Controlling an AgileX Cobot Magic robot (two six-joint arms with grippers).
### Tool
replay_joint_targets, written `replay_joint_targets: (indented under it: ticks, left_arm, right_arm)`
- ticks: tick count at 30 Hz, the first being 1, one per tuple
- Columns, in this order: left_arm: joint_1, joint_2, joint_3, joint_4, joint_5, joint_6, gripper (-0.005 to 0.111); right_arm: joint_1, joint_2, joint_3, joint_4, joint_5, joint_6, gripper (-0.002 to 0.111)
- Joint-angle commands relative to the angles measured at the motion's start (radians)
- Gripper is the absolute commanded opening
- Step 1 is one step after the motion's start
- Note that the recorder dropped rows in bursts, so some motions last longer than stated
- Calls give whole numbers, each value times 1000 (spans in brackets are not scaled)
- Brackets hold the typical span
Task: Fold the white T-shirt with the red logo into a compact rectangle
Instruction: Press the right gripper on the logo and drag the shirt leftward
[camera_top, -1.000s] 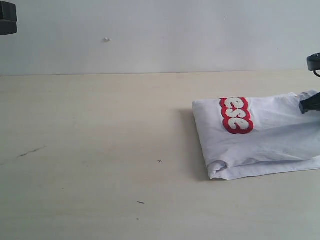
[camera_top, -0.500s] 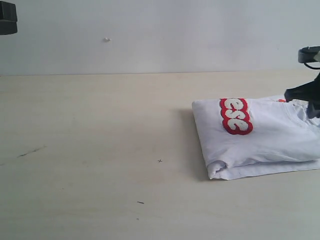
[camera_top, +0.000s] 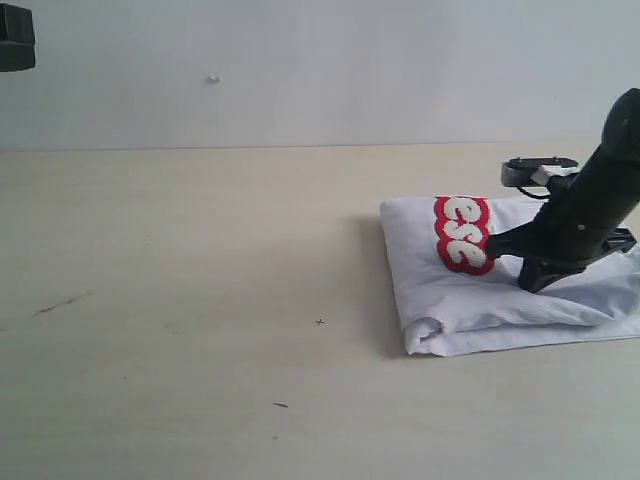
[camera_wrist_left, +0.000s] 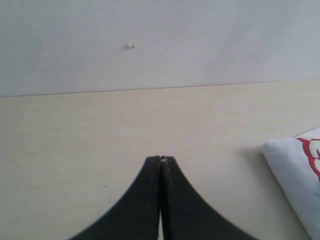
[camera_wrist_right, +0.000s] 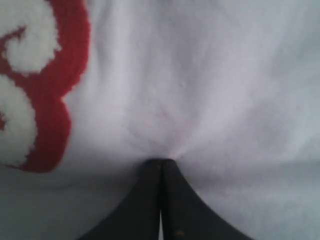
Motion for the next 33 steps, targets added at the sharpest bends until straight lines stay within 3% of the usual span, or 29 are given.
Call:
replay_joint_targets:
  ticks: [1,15,23,29,33]
  left_arm:
    - [3,-6,4,-4,-14,3,0]
    - [0,-6,4,-37,-10,3,0]
    - [0,-6,4,-41,-19,3,0]
    - [0,-6,4,-43,4,13,0]
    - [0,-6,4,-43,-20,15,0]
  right_arm:
    - [88,56,5,22,0,23,0]
    - [368,64,9,70,-29,15,0]
    - [378,-59,9,46,-83,13,0]
    - [349,-22,9,-240,-290,462,0]
    - [337,36,-15,-240,-319,484,0]
